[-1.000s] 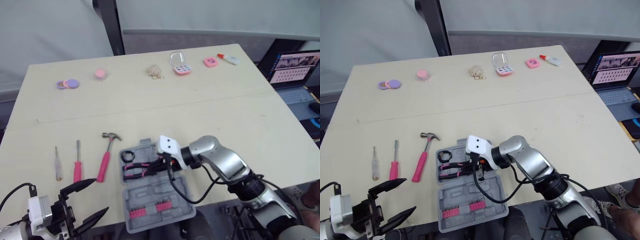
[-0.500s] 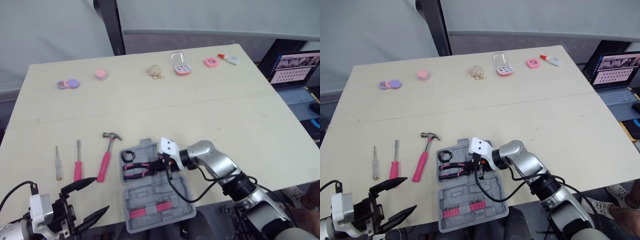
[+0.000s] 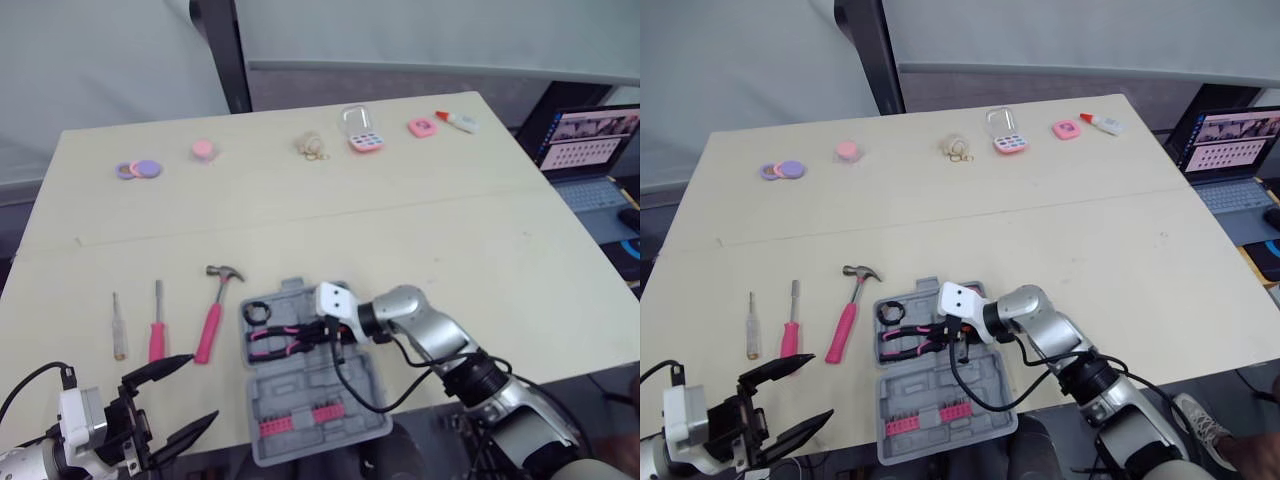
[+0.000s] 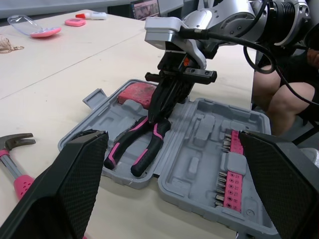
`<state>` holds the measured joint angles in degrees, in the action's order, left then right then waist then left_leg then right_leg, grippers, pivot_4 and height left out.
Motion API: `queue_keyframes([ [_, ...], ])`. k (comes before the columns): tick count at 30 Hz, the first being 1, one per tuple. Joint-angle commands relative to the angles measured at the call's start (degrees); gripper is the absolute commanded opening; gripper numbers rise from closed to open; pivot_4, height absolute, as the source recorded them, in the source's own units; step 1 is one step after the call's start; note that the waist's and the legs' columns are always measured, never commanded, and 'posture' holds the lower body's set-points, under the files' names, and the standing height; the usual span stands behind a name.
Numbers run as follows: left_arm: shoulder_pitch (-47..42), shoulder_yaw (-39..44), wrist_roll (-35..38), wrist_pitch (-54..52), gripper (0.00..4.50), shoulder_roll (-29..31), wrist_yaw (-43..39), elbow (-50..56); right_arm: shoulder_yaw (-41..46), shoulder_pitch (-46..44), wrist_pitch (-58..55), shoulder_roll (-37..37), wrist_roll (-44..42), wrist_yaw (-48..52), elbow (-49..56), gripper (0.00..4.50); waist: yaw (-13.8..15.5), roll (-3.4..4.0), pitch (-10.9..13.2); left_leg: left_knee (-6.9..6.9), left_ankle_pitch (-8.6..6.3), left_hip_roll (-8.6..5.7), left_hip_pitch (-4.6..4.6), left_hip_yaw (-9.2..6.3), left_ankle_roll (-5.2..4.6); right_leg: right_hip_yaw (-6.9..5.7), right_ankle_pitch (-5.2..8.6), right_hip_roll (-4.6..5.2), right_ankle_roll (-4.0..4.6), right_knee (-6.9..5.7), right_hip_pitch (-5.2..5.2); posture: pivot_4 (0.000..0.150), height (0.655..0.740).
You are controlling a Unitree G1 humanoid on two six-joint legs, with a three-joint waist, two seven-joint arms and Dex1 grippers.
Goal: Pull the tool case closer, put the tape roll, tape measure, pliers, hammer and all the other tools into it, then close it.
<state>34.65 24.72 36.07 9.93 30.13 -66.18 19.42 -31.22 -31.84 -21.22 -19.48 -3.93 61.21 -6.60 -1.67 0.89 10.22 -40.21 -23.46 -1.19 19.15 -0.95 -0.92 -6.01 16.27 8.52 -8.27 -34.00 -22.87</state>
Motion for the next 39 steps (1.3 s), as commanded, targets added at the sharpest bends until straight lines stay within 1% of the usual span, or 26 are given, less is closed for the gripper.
queue_keyframes([
  [1, 0.55, 0.22, 0.10, 0.28, 4.50, 0.01, 0.24, 1.02, -3.47, 2.54, 0.29, -0.44, 4.41, -1.49, -3.47, 0.02, 0.01, -0.03, -0.09, 0.01, 0.00, 0.00, -0.02, 0.00, 0.00, 0.00, 0.00, 0.00, 0.00, 0.00, 0.01, 0.150, 0.7400],
  [6, 0.41, -0.03, -0.02, 0.35, 4.50, -0.13, 0.49, 1.06, -4.77, 4.24, 2.06, -0.81, 6.67, -1.98, -3.94, 0.02, 0.00, -0.02, -0.83, 0.08, -0.01, 0.01, -0.10, -0.04, 0.01, -0.03, 0.01, 0.00, 0.01, 0.08, 0.12, 0.150, 0.7400],
  [16, 0.47, -0.84, -0.35, 0.65, 4.50, -0.55, 1.04, 1.35, -6.78, 5.92, 4.05, -0.50, 10.43, -3.89, -6.83, 0.02, 0.00, -0.01, -1.37, 0.34, -0.08, 0.15, -0.79, -0.04, 0.12, -0.01, 0.09, -0.02, 0.16, 0.11, 0.63, 0.150, 0.7400],
  [23, 0.67, -1.12, -0.53, 0.79, 4.50, -0.70, 1.34, 1.50, -8.09, 5.89, 5.43, -0.32, 13.30, -4.97, -11.38, 0.02, -0.04, 0.28, -1.81, 0.51, -0.11, 0.33, -1.09, -0.05, 0.16, -0.04, 0.15, -0.06, 0.26, 0.18, 0.89, 0.150, 0.7400],
  [26, 0.67, -1.24, -0.64, 0.88, 4.50, -0.82, 1.40, 1.53, -8.90, 6.14, 6.58, -0.12, 14.68, -5.76, -13.81, 0.02, -0.04, 0.28, -2.15, 0.62, -0.14, 0.36, -1.39, -0.07, 0.18, -0.08, 0.18, -0.07, 0.31, 0.27, 1.18, 0.150, 0.7400],
  [29, 0.58, -1.32, -0.69, 0.89, 4.50, -0.88, 1.47, 1.60, -9.65, 6.62, 7.36, -0.07, 15.75, -6.44, -15.42, 0.02, -0.03, 0.30, -2.53, 0.92, -0.22, 0.38, -2.08, -0.04, 0.23, -0.05, 0.27, -0.07, 0.48, 0.49, 1.70, 0.150, 0.7400],
  [33, 0.51, -1.38, -0.71, 0.82, 4.50, -0.88, 1.47, 1.67, -10.26, 7.15, 7.78, -0.27, 16.72, -6.94, -16.35, 0.02, -0.02, 0.39, -2.80, 0.94, -0.27, 0.42, -2.11, -0.06, 0.25, -0.03, 0.44, -0.07, 0.77, 0.44, 1.71, 0.150, 0.7400],
  [39, 0.31, -1.82, -0.85, 0.71, 4.50, -0.87, 1.69, 1.80, -9.74, 6.80, 8.12, -0.12, 16.75, -7.46, -16.60, 0.02, 0.03, 0.48, -2.90, 0.94, -0.29, 0.45, -2.12, -0.08, 0.28, -0.04, 0.52, -0.08, 0.92, 0.40, 1.71, 0.150, 0.7400],
])
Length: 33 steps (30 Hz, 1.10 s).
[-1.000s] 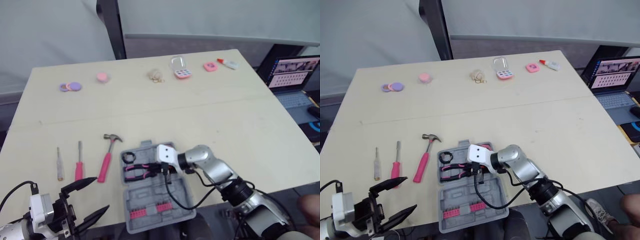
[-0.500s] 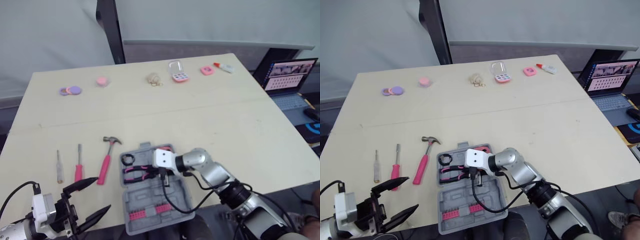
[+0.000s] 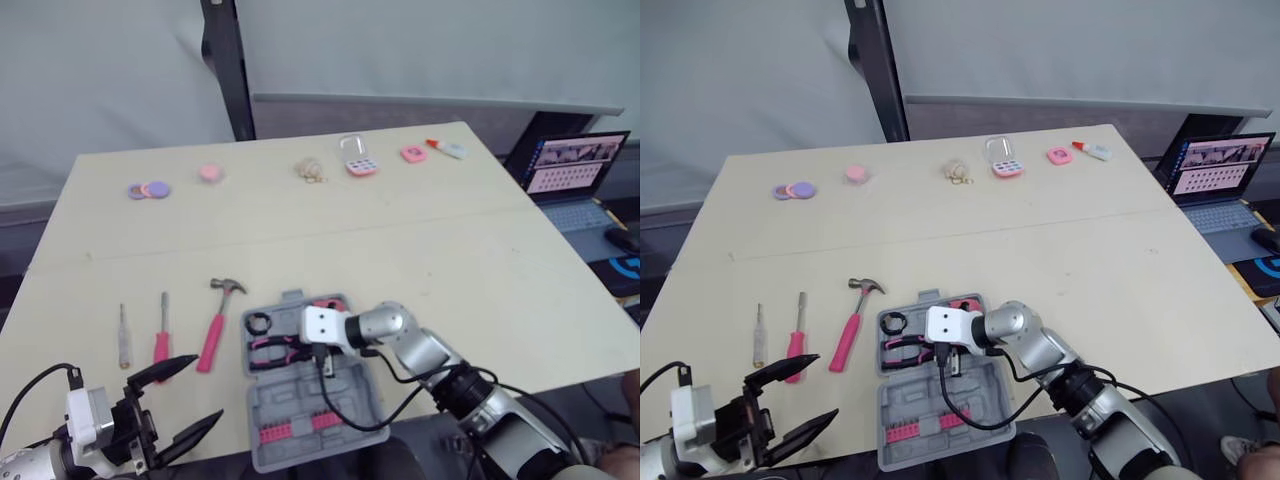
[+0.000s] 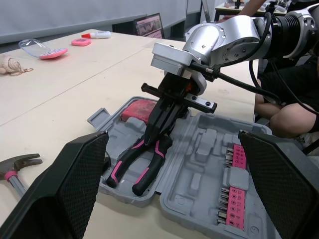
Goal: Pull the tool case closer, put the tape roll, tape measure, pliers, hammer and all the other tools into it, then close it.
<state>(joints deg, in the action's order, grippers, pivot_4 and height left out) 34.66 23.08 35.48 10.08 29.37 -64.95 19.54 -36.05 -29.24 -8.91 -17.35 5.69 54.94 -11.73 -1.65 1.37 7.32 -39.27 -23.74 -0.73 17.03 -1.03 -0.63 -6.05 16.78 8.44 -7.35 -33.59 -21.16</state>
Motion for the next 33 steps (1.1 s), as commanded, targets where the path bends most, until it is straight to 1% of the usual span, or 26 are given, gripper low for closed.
queue_keyframes([
  [1, 0.25, -0.31, -0.31, 0.55, 4.50, -0.14, 0.52, 1.71, -4.34, 4.10, -3.92, -2.01, 6.69, -1.54, -11.32, 0.02, 0.01, 0.00, 0.00, 0.00, 0.00, 0.00, 0.00, 0.00, 0.00, 0.00, 0.01, 0.00, 0.01, 0.00, 0.00, 0.150, 0.7400],
  [4, 0.16, -0.62, -0.33, 0.56, 4.50, -0.11, 0.67, 1.70, -0.83, 3.75, -4.92, -0.75, 3.00, -1.80, -8.84, 0.02, 0.05, 0.01, 0.01, 0.00, -0.01, 0.00, 0.01, -0.01, 0.01, 0.01, 0.02, 0.01, 0.04, 0.00, -0.03, 0.150, 0.7400],
  [7, 0.02, -1.13, -0.48, 0.72, 4.50, -0.15, 0.86, 1.54, 3.95, 4.11, -5.98, -0.03, -3.00, 0.14, -3.00, 0.02, 0.16, 0.10, 0.20, 0.00, -0.02, -0.02, 0.15, -0.05, -0.01, 0.04, 0.04, 0.02, 0.08, -0.03, -0.19, 0.150, 0.7400],
  [10, -0.22, -1.57, -0.62, 0.83, 4.50, -0.21, 1.01, 1.37, 6.67, 4.64, -7.11, -0.24, -7.26, 2.61, 1.79, 0.02, 0.17, 0.04, 0.62, 0.00, -0.03, -0.02, 0.35, -0.11, -0.03, 0.05, 0.05, 0.03, 0.09, 0.02, -0.31, 0.150, 0.7400],
  [14, -0.79, -2.23, -0.82, 0.93, 4.50, -0.28, 1.15, 1.00, 9.78, 5.28, -10.09, -1.12, -13.35, 6.41, 8.72, 0.02, 0.07, 0.37, 1.42, 0.01, -0.11, -0.01, 0.57, -0.12, -0.11, 0.02, 0.04, 0.02, 0.08, 0.04, -0.44, 0.150, 0.7400],
  [16, -1.01, -2.43, -0.86, 0.92, 4.50, -0.30, 1.16, 0.89, 10.32, 4.95, -11.27, -1.29, -14.22, 6.72, 10.24, 0.02, 0.05, 0.29, 1.65, 0.04, -0.12, 0.02, 0.80, -0.13, -0.11, -0.04, 0.03, 0.00, 0.06, 0.02, -0.67, 0.150, 0.7400],
  [18, -1.14, -2.66, -0.93, 0.97, 4.50, -0.35, 1.11, 0.77, 10.85, 4.32, -12.05, -0.95, -14.92, 6.56, 11.05, 0.02, -0.10, 0.13, 1.77, 0.02, -0.11, 0.01, 1.28, -0.04, -0.10, -0.13, 0.01, -0.03, 0.02, -0.24, -1.29, 0.150, 0.7400],
  [19, -1.19, -2.78, -0.96, 0.98, 4.50, -0.38, 1.08, 0.72, 11.03, 3.97, -12.29, -0.72, -15.24, 6.51, 11.20, 0.02, -0.16, 0.13, 1.82, 0.00, -0.11, 0.01, 1.39, 0.00, -0.10, -0.19, 0.00, -0.03, 0.01, -0.27, -1.41, 0.150, 0.7400],
  [25, -1.29, -3.07, -0.98, 1.06, 4.50, -0.45, 1.02, 0.63, 10.13, 3.75, -13.92, -1.98, -16.57, 7.98, 13.21, 0.02, 0.06, -0.06, 2.05, -0.08, -0.11, -0.02, 1.44, 0.05, -0.09, -0.48, -0.02, -0.05, -0.05, -0.23, -1.39, 0.150, 0.7400],
  [33, -0.67, -2.88, -0.74, 1.00, 4.50, -0.21, 0.91, 0.94, 8.22, 5.18, -12.96, -3.61, -15.24, 8.98, 13.21, 0.02, 0.10, -0.14, 2.22, -0.37, -0.11, 0.04, 1.57, 0.04, -0.10, -0.46, -0.12, -0.03, -0.22, -0.20, -1.35, 0.150, 0.7400],
])
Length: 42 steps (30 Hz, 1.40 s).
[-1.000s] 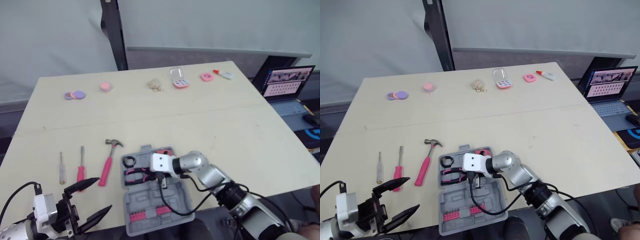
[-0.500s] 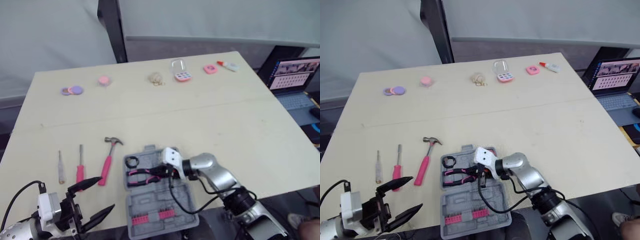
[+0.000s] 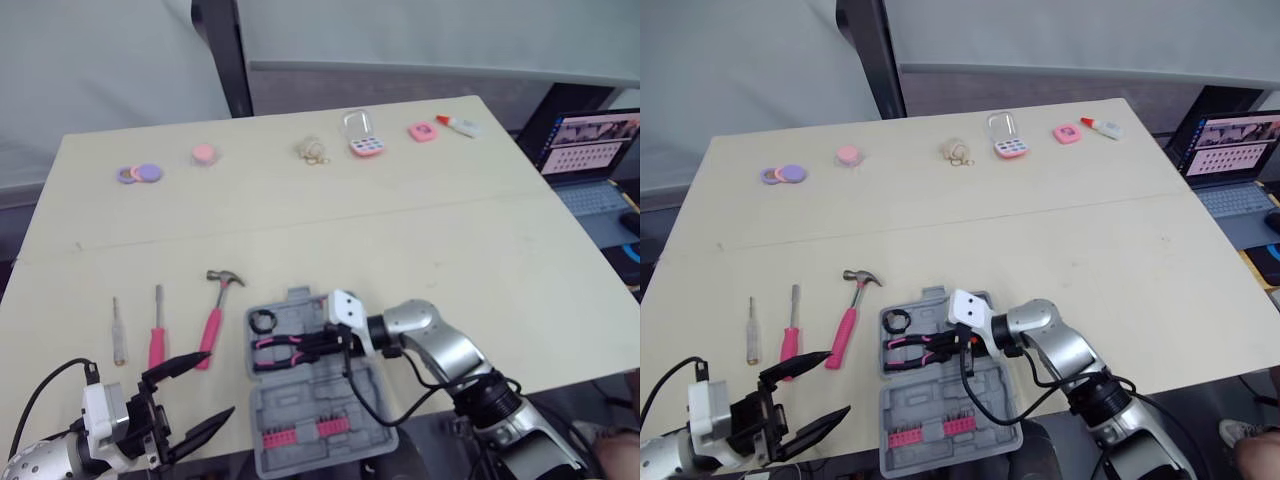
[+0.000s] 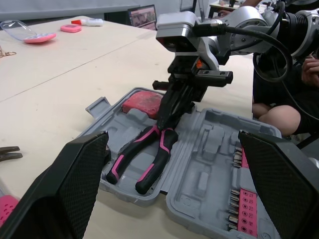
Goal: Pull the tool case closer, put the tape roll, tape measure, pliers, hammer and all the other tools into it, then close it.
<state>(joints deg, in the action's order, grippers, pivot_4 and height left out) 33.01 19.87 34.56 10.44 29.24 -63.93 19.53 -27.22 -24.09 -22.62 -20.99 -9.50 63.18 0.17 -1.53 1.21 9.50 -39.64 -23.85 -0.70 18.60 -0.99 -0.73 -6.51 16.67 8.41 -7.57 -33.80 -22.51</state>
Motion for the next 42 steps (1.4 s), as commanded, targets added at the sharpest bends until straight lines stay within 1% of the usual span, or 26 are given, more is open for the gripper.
queue_keyframes([
  [1, 1.03, 0.37, 0.22, 0.63, 4.50, -0.03, -0.13, 1.01, -0.75, 0.12, 1.13, -0.01, 0.23, 0.61, 0.93, 0.02, -0.09, 0.03, 0.06, -0.07, 0.00, 0.03, 0.03, 0.00, 0.00, -0.01, -0.02, 0.00, -0.03, -0.01, 0.00, 0.150, 0.7400],
  [10, 1.35, 0.72, 0.47, 0.39, 4.50, 0.39, -0.25, 1.37, -2.02, 0.86, 4.49, -0.10, 3.25, -0.38, -4.55, 0.02, -0.06, 0.05, 0.08, -0.40, 0.00, 0.17, 0.08, 0.05, 0.05, 0.04, -0.09, -0.08, -0.16, -0.02, 0.01, 0.150, 0.7400],
  [20, 1.19, 0.13, 0.26, 0.44, 4.50, 0.13, -0.14, 1.37, 0.45, -0.07, 2.76, 0.33, -0.91, 0.83, -0.54, 0.02, -0.05, 0.07, 0.10, -0.40, 0.01, 0.19, 0.08, 0.05, 0.08, 0.06, -0.09, -0.08, -0.16, -0.04, -0.01, 0.150, 0.7400],
  [27, 0.88, -0.24, 0.15, 0.55, 4.50, -0.07, 0.08, 1.30, 0.71, -1.21, 2.86, 1.18, -0.68, 0.30, -1.45, 0.02, -0.05, 0.09, 0.11, -0.39, 0.01, 0.19, 0.22, 0.01, 0.07, 0.00, -0.10, -0.08, -0.18, -0.05, -0.08, 0.150, 0.7400],
  [42, 1.24, 0.04, 0.16, 0.35, 4.50, 0.07, 0.40, 1.71, -2.86, -0.32, 7.73, 0.10, 6.87, -0.49, -7.16, 0.02, -0.08, 0.09, 0.10, -0.43, 0.01, 0.19, 0.20, 0.04, 0.07, 0.00, -0.12, -0.10, -0.21, -0.06, -0.06, 0.150, 0.7400],
])
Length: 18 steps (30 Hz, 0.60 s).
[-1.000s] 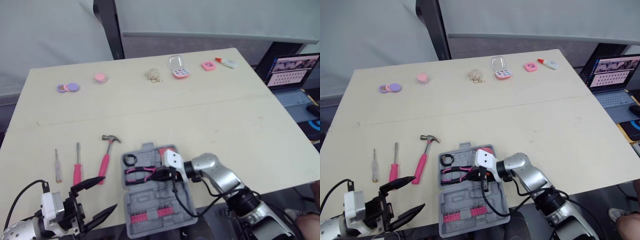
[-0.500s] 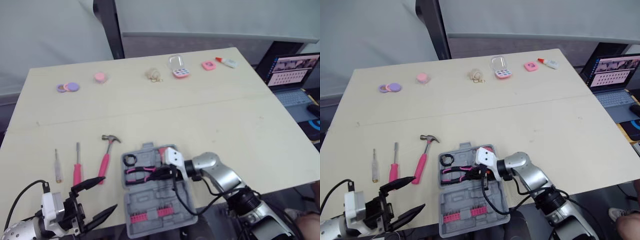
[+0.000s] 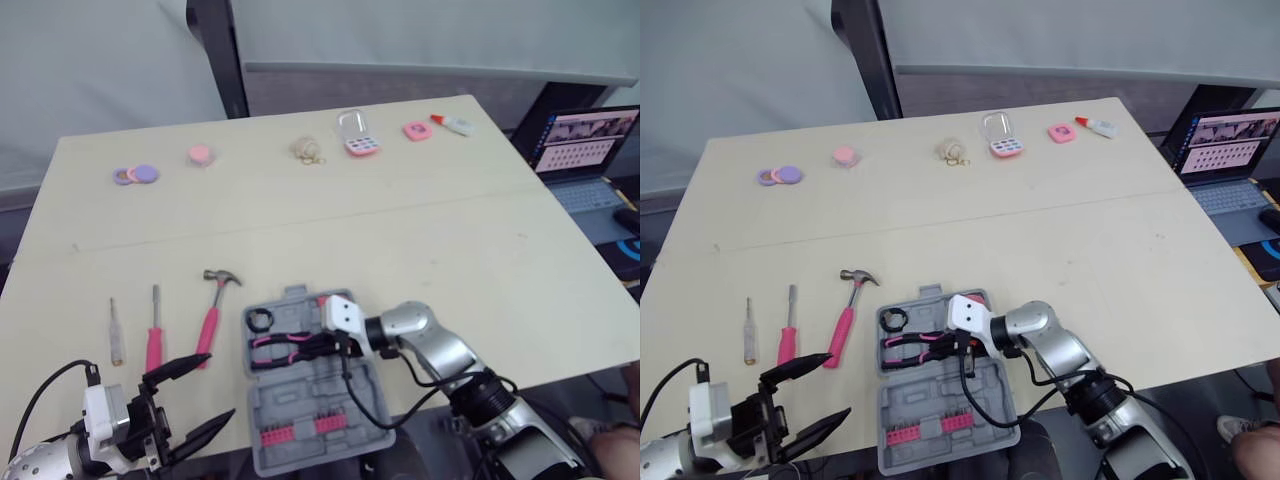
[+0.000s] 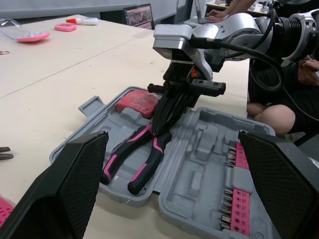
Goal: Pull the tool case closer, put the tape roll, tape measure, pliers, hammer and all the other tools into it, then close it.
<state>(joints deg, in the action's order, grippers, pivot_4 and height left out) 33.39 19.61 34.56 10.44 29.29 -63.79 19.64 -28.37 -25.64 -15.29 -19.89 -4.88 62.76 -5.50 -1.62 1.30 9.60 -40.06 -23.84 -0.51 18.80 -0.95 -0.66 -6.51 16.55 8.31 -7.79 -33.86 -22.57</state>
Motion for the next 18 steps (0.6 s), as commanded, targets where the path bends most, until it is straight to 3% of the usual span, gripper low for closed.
queue_keyframes([
  [1, 0.82, 0.30, 0.16, 0.37, 4.50, 0.01, 0.27, 1.58, -1.99, 1.36, 0.81, -1.18, 2.69, -0.01, -1.66, 0.02, 0.02, 0.00, 0.00, 0.00, 0.00, 0.00, -0.01, 0.00, 0.00, 0.00, 0.00, 0.00, 0.00, 0.00, 0.00, 0.150, 0.7400],
  [18, 0.84, -0.31, -0.08, 0.87, 4.50, -0.42, 0.66, 1.50, -6.46, 1.96, 6.10, -3.64, 10.98, -0.86, -7.67, 0.02, 0.01, -0.04, -0.11, 0.04, -0.01, 0.01, -0.43, 0.09, 0.02, 0.18, 0.02, 0.00, 0.03, 0.04, 0.23, 0.150, 0.7400],
])
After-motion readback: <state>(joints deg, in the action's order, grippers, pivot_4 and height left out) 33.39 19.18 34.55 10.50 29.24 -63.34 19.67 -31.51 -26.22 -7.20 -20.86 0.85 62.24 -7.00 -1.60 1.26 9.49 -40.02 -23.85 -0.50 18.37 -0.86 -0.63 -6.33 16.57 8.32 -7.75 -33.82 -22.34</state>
